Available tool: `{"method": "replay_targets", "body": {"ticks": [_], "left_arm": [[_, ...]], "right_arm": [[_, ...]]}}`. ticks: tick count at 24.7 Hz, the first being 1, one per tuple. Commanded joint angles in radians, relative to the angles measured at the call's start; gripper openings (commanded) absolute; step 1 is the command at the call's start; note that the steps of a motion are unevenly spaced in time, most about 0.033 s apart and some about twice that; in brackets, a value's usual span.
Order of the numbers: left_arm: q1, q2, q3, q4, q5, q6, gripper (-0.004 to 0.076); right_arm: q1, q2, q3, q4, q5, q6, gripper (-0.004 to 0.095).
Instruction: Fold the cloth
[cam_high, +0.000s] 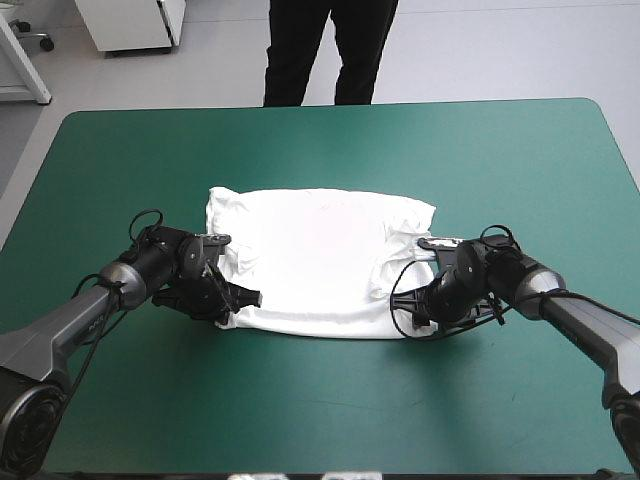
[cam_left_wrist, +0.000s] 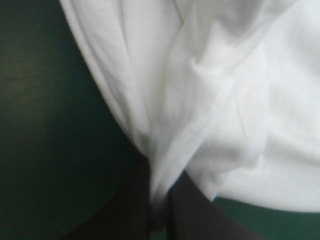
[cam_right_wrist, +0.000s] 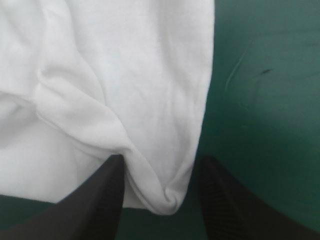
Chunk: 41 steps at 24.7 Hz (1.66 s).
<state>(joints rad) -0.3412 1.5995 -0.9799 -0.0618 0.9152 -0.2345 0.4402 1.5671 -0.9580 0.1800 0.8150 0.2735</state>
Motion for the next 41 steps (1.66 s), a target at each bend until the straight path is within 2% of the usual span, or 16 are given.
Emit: {"method": "replay_targets", "body": {"ticks": [1, 2, 4, 7, 11, 15, 18, 22, 24, 30, 35, 41], "left_arm": [[0.004, 0.013, 0.005, 0.1, -0.031, -0.001, -0.0009], [0.004, 0.013, 0.005, 0.1, -0.036, -0.001, -0.0009], [0.004, 0.013, 0.005, 0.1, -0.048, -0.001, -0.0009], [0.004, 0.013, -0.007, 0.106, -0.029, -0.001, -0.0009], [0.004, -0.001, -0.056, 0.146, 0.028, -0.001, -0.0009], [0.004, -0.081, -0.161, 0.203, 0.069, -0.001, -0.0009], [0.004, -0.105, -0.238, 0.235, 0.061, -0.001, -0.0009], [0.004, -0.071, -0.319, 0.296, 0.026, -0.001, -0.0009], [0.004, -0.034, -0.375, 0.318, -0.003, 0.001, -0.0009], [0.004, 0.084, -0.568, 0.351, -0.005, -0.001, -0.0009], [0.004, 0.211, -0.711, 0.369, -0.005, -0.008, -0.0009], [0.005, 0.355, -0.816, 0.369, -0.029, -0.041, -0.0009]], "right_arm": [[0.009, 0.007, -0.01, 0.074, -0.034, -0.011, 0.0254], [0.021, 0.007, -0.01, 0.074, -0.03, -0.011, 0.0087], [0.021, 0.007, -0.01, 0.078, -0.009, -0.011, -0.0014], [0.021, 0.002, -0.022, 0.076, 0.048, -0.013, -0.0017], [0.021, -0.045, -0.06, 0.005, 0.071, 0.019, -0.0017], [0.017, -0.101, -0.183, -0.052, 0.128, 0.044, -0.0017], [0.018, -0.101, -0.294, -0.099, 0.123, 0.048, -0.0017], [0.003, -0.089, -0.387, -0.206, 0.055, 0.105, -0.0017], [-0.049, -0.054, -0.437, -0.188, 0.051, 0.096, -0.0017], [-0.18, 0.059, -0.551, -0.019, 0.053, -0.053, -0.0017], [-0.233, 0.152, -0.636, 0.067, 0.053, -0.114, -0.0017], [-0.256, 0.254, -0.725, 0.094, 0.057, -0.146, -0.0017]]}}
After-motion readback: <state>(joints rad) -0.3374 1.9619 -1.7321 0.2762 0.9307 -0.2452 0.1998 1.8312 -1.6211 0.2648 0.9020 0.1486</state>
